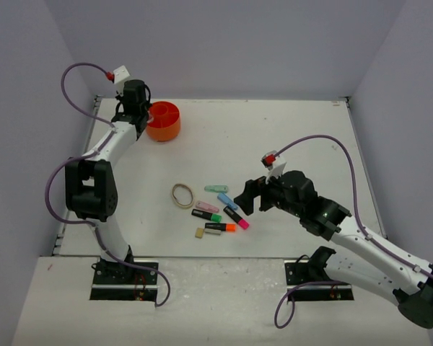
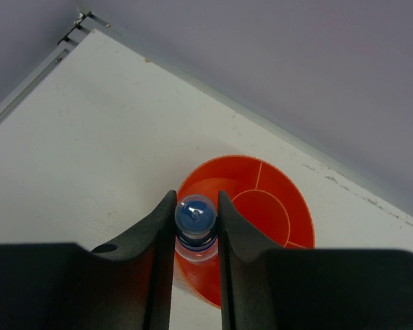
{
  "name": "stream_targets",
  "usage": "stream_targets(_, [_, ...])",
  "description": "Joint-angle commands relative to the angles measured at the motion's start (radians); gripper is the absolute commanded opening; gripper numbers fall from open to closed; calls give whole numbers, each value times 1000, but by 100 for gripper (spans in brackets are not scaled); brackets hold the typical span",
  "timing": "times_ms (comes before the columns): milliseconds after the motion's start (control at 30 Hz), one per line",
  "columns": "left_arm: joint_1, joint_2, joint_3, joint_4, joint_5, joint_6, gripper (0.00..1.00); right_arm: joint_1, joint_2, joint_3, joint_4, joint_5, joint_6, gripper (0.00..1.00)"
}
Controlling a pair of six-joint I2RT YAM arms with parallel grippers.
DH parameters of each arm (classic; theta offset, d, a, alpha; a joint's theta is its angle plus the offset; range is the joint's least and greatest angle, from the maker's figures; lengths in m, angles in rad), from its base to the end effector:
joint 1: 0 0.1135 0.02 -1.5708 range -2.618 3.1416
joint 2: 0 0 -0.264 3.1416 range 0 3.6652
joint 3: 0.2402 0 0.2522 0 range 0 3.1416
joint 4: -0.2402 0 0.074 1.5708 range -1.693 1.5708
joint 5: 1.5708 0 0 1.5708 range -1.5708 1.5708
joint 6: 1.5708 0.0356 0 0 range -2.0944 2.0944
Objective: Sort the stationery into containers
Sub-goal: Place the stationery in the storage box.
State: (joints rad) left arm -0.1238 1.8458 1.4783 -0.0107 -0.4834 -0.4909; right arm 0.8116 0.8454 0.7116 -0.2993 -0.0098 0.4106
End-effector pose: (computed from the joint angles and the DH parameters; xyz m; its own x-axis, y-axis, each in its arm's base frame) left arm 0.4386 -0.0379 0.2966 -0.1726 -0.3991 -0.9005 -0.4543 0.8434 -0.2867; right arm 0.1340 0.1418 0.2918 -0.5569 -0.0070 -0.8306 -0.5554 0.7467 0.3661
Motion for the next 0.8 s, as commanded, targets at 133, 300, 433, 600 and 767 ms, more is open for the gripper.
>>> stream_targets(133, [5,1,-62,40,-26,-51,31,1,12,19,38,-35,-3,99])
stream_targets(300, [6,-42,-86,6,-54,-86,72,2,27,6,53,-38,8,99])
stream_targets(433, [6,-127,-124,-56,-63,-120,80,2,69,4,62,-26,26,99])
stream_targets(600, [6,-271,-150,-162,-28,-152,100,1,204,42,81,-53,41,99])
stream_targets(767, [6,-558,-298,-219,26,-192,100,4,403,190,57,-79,74,99])
